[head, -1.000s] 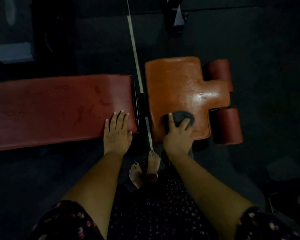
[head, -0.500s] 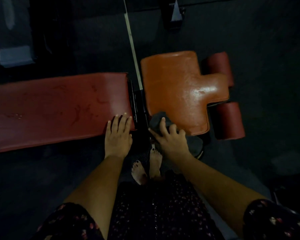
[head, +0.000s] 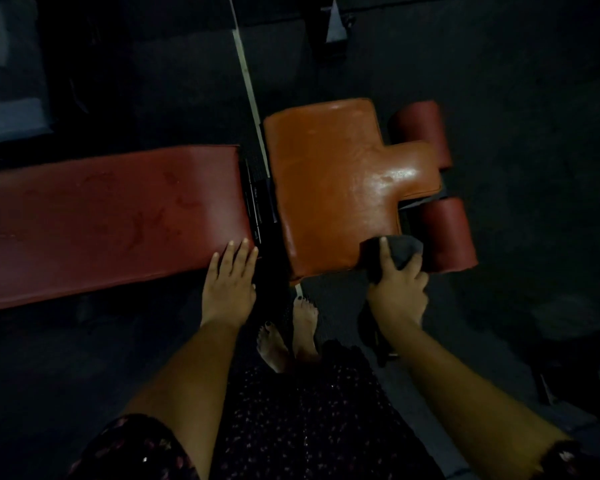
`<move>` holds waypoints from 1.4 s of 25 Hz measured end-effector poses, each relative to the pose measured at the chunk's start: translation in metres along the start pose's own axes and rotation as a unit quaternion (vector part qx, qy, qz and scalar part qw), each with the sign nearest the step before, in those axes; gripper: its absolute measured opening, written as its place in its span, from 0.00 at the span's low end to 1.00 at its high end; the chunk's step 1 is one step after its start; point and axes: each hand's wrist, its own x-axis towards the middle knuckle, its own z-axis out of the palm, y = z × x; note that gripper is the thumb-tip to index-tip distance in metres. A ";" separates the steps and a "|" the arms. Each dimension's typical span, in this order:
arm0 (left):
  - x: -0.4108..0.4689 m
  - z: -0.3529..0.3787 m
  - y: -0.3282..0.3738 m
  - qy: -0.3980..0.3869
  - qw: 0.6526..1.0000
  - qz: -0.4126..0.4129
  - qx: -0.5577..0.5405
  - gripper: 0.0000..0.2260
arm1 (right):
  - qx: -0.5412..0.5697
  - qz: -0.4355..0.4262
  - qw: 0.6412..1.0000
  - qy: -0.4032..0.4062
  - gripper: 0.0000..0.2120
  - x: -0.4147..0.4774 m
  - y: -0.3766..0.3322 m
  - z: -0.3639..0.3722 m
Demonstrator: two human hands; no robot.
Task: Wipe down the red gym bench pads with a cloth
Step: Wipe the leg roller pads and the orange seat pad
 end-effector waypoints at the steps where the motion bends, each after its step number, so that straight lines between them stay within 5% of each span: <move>1: 0.000 -0.001 0.000 0.003 1.000 0.000 -0.007 0.32 | -0.008 -0.018 1.000 -0.002 0.39 -0.009 -0.016 0.004; 6: 0.001 0.002 -0.009 0.026 0.997 0.026 -0.069 0.28 | -0.117 -0.248 0.960 0.059 0.30 -0.021 -0.089 0.028; 10: 0.004 0.005 -0.020 0.032 0.995 0.042 -0.089 0.28 | -0.321 -0.441 0.834 0.087 0.20 -0.025 -0.104 0.044; 14: 0.011 -0.001 -0.016 0.033 0.995 0.034 -0.088 0.29 | -0.333 -0.530 0.755 0.194 0.23 -0.005 -0.044 0.046; 18: 0.030 -0.019 0.010 0.047 0.991 0.062 -0.112 0.30 | -0.262 -0.499 0.785 0.258 0.22 0.026 0.044 0.037; 22: 0.058 -0.041 0.056 0.068 0.980 0.150 -0.112 0.29 | -0.178 -0.389 0.891 0.153 0.38 0.041 0.114 0.018; 25: 0.081 -0.059 0.090 0.075 0.971 0.192 -0.122 0.30 | 0.106 -0.197 0.972 0.074 0.43 0.054 0.127 0.001; 27: 0.098 -0.072 0.117 0.076 0.965 0.215 -0.129 0.30 | 0.334 -0.103 0.937 0.016 0.40 0.085 0.121 -0.008; 30: 0.120 -0.082 0.154 0.089 0.958 0.256 -0.097 0.29 | 0.465 -0.076 0.881 -0.048 0.38 0.126 0.092 -0.015; 32: 0.137 -0.083 0.161 0.089 0.957 0.269 -0.056 0.28 | 0.499 -0.047 0.862 -0.079 0.35 0.132 0.070 -0.015; 35: 0.158 -0.076 0.152 0.093 0.955 0.282 -0.008 0.29 | 0.425 -0.095 0.893 -0.116 0.34 0.124 0.071 -0.015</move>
